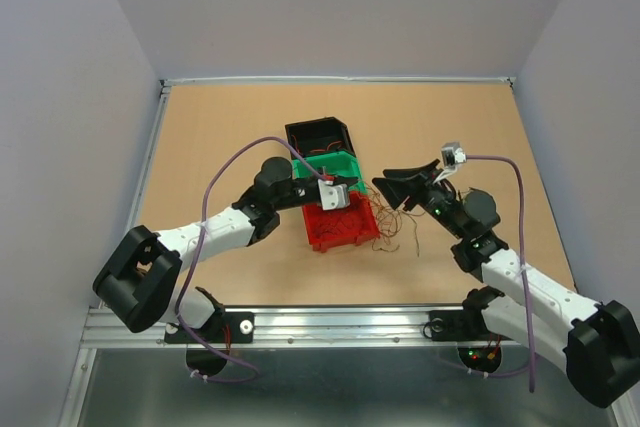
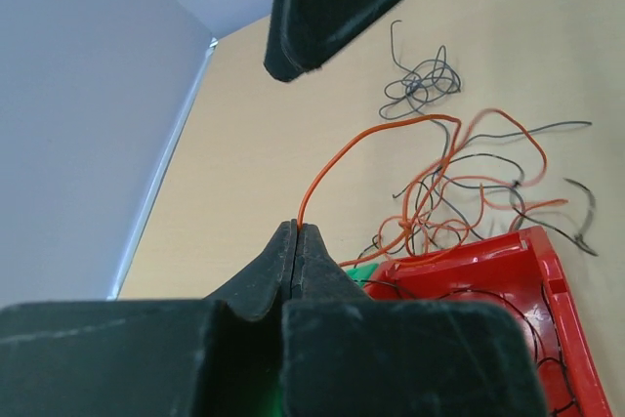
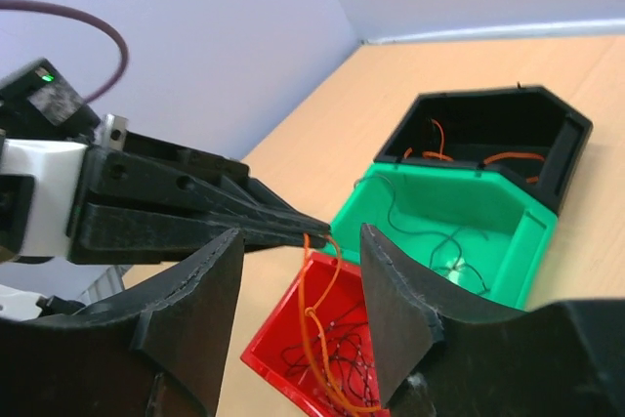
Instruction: Untangle the cables
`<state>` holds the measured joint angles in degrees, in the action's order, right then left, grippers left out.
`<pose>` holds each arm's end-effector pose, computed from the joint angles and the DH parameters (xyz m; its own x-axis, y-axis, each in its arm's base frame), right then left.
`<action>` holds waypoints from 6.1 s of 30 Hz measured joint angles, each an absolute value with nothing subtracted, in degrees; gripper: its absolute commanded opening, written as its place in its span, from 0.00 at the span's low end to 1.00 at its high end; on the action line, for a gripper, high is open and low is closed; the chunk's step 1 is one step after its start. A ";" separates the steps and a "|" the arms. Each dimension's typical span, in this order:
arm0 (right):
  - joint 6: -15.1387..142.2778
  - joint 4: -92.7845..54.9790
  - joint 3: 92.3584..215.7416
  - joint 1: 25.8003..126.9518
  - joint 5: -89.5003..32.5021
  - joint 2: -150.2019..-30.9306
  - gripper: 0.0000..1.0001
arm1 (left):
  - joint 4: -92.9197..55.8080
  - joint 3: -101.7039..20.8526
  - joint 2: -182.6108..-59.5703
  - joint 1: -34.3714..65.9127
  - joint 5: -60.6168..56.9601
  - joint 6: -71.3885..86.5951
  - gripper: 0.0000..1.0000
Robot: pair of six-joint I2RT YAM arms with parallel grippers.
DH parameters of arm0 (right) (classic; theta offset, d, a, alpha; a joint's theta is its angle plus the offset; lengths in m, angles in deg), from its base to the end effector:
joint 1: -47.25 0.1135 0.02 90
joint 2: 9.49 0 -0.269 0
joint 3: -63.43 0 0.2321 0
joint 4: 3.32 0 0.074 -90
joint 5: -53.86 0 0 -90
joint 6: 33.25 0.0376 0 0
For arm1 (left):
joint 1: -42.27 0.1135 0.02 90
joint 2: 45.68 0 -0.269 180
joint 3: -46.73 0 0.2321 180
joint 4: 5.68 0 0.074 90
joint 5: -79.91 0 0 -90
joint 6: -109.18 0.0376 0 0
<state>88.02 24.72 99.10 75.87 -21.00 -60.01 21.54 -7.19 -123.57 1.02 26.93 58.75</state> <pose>0.1539 0.0952 0.2868 -0.1847 0.4700 -0.8631 -0.6900 0.5634 0.4544 0.1952 -0.2013 0.2881 0.6561 0.1011 -0.7479 0.7270 0.1810 0.6623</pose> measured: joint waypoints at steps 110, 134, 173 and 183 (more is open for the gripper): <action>106.10 -6.30 110.75 67.22 -66.18 -85.54 0.04 | -3.08 -74.60 -126.65 15.66 -6.78 44.24 0.00; 102.12 -8.85 110.53 66.71 -65.64 -78.50 1.00 | -2.22 -66.51 -130.96 16.14 -6.84 51.72 0.00; 100.50 -6.93 109.33 66.71 -61.92 -77.32 1.00 | -4.91 -73.36 -133.47 14.48 -0.37 50.10 0.00; 100.46 -5.79 109.31 66.71 -61.18 -77.32 1.00 | -5.65 -75.15 -135.90 14.48 -1.55 51.15 0.00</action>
